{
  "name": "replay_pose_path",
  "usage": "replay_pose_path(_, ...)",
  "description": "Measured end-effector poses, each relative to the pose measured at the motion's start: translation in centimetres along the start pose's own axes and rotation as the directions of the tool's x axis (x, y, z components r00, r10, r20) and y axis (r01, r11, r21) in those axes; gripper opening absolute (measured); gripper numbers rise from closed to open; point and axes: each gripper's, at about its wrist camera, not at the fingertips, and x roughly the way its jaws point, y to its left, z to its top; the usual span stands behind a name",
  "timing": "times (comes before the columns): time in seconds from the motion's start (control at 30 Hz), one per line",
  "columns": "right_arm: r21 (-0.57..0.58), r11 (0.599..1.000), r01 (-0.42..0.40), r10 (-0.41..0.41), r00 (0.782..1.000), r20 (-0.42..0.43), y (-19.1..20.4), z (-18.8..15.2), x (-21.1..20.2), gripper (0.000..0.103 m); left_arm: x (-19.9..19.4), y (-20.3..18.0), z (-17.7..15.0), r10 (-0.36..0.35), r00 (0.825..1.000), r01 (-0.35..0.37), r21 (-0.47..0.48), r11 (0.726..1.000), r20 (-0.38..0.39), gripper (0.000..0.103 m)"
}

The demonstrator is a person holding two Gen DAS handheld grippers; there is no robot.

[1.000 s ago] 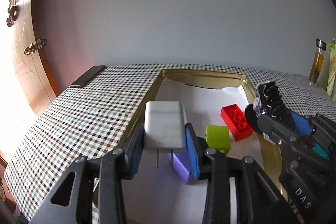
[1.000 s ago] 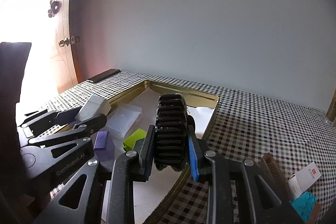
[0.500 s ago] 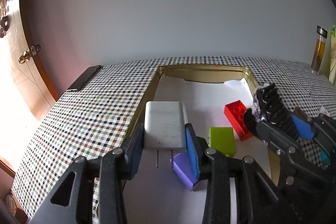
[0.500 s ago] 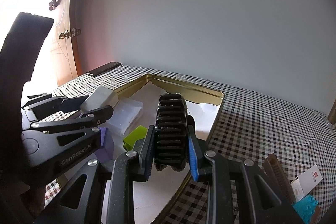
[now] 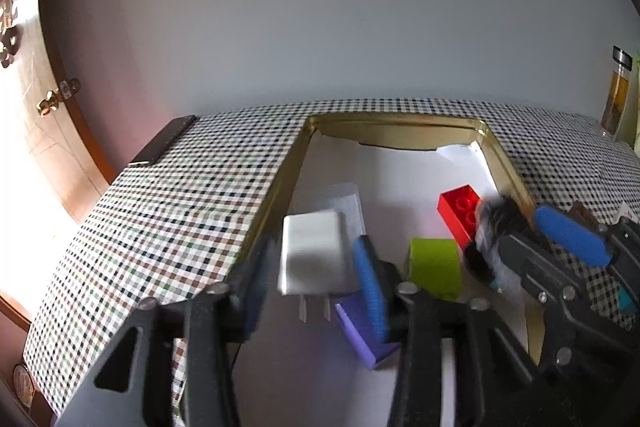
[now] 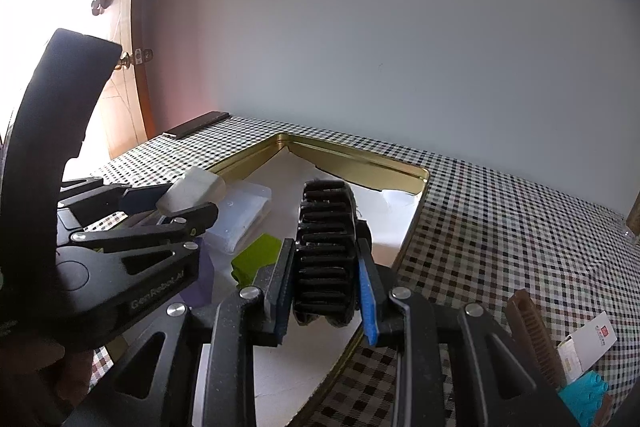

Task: Organize rigid objects
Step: 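Open the left gripper on the charger while the right gripper lowers the black object into the tin, then withdraw both grippers from the tin toward the remaining items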

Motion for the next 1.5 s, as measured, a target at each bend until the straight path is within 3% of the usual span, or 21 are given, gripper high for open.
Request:
replay_pose_path(0.03,0.003,1.0,-0.003,0.003,1.0,0.008,0.0,0.0,-0.2,0.039,-0.3,0.1,0.1,0.003,1.0,-0.003,-0.009,1.0,0.012,0.066)
replay_pose_path(0.07,0.007,1.0,-0.006,0.006,1.0,0.016,0.0,0.0,-0.3,0.05,-0.5,0.3,0.1,0.01,1.0,-0.009,-0.013,1.0,0.019,0.07)
replay_pose_path(0.13,0.014,1.0,0.006,-0.006,0.999,0.034,-0.2,0.0,-0.7,0.06,-0.9,0.6,0.1,0.029,0.999,-0.028,-0.023,0.999,0.041,0.079)
replay_pose_path(0.27,0.032,0.999,0.015,-0.017,0.998,0.067,-0.4,0.0,-1.7,0.071,-1.6,1.1,-0.1,0.044,0.998,-0.041,-0.047,0.998,0.052,0.099)
replay_pose_path(0.37,0.046,0.999,0.023,-0.027,0.996,0.086,-0.7,-0.2,-2.6,0.079,-2.0,1.1,-0.5,0.038,0.998,-0.034,-0.067,0.997,0.053,0.1)
replay_pose_path(0.57,0.061,0.997,0.039,-0.046,0.993,0.108,-1.7,-0.8,-4.5,0.079,-3.6,-0.6,-1.1,0.015,0.997,-0.01,-0.053,0.999,0.082,0.101)
replay_pose_path(0.8,0.114,0.982,0.15,-0.165,0.977,0.137,-5.8,-3.0,-9.9,0.08,-7.1,-4.7,-1.7,-0.077,0.985,0.081,-0.016,0.997,0.155,0.102)
replay_pose_path(0.9,0.165,0.956,0.243,-0.265,0.956,0.124,-8.5,-4.7,-12.2,0.087,-8.3,-7.7,-1.9,-0.136,0.976,0.134,0.024,0.991,0.169,0.102)
replay_pose_path(1.1,0.319,0.89,0.326,-0.362,0.93,0.06,-13.7,-8.1,-15.7,0.088,-9.6,-14.6,-2.5,-0.261,0.955,0.241,0.145,0.96,0.14,0.102)
replay_pose_path(1.27,0.391,0.826,0.406,-0.449,0.893,0.024,-16.9,-9.6,-17.4,0.088,-9.1,-18.1,-2.8,-0.309,0.947,0.289,0.188,0.939,0.085,0.101)
replay_pose_path(1.5,0.492,0.78,0.387,-0.414,0.909,-0.06,-20.5,-11.1,-17.3,0.088,-8.9,-21.6,-3.5,-0.344,0.938,0.321,0.261,0.91,0.048,0.099)
